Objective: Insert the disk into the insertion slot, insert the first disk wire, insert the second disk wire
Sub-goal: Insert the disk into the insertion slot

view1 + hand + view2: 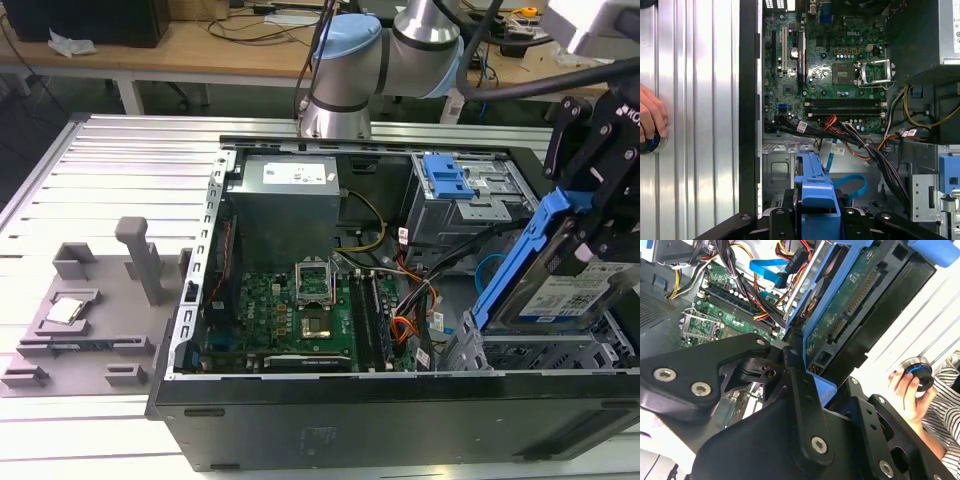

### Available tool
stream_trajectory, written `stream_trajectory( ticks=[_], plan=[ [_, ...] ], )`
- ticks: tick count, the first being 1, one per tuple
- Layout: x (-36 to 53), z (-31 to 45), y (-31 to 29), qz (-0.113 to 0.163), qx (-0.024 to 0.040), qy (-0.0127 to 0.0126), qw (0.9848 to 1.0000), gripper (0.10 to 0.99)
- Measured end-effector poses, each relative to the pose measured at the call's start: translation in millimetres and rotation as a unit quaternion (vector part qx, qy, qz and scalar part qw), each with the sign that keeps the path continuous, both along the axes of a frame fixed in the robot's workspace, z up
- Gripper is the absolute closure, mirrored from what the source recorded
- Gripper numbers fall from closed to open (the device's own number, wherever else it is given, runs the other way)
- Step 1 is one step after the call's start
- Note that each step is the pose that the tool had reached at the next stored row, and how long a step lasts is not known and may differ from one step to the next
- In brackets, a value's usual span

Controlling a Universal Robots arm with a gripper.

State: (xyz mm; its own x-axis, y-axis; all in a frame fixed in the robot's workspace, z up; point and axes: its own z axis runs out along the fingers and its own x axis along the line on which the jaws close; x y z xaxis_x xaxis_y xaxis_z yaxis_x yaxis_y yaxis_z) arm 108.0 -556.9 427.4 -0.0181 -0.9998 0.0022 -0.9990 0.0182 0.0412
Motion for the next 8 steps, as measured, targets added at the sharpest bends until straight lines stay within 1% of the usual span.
stream_trajectory(
  ticks=[3, 4, 8],
  plan=[
    [0.0, -7.1, 0.0, 0.0, 0.0, 0.0001, 1.0, 0.722],
    [0.0, -12.5, 0.0, 0.0, 0.0, 0.0002, 1.0, 0.722],
    [0.0, -18.0, 0.0, 0.0, -0.0001, 0.0002, 1.0, 0.722]
  ],
)
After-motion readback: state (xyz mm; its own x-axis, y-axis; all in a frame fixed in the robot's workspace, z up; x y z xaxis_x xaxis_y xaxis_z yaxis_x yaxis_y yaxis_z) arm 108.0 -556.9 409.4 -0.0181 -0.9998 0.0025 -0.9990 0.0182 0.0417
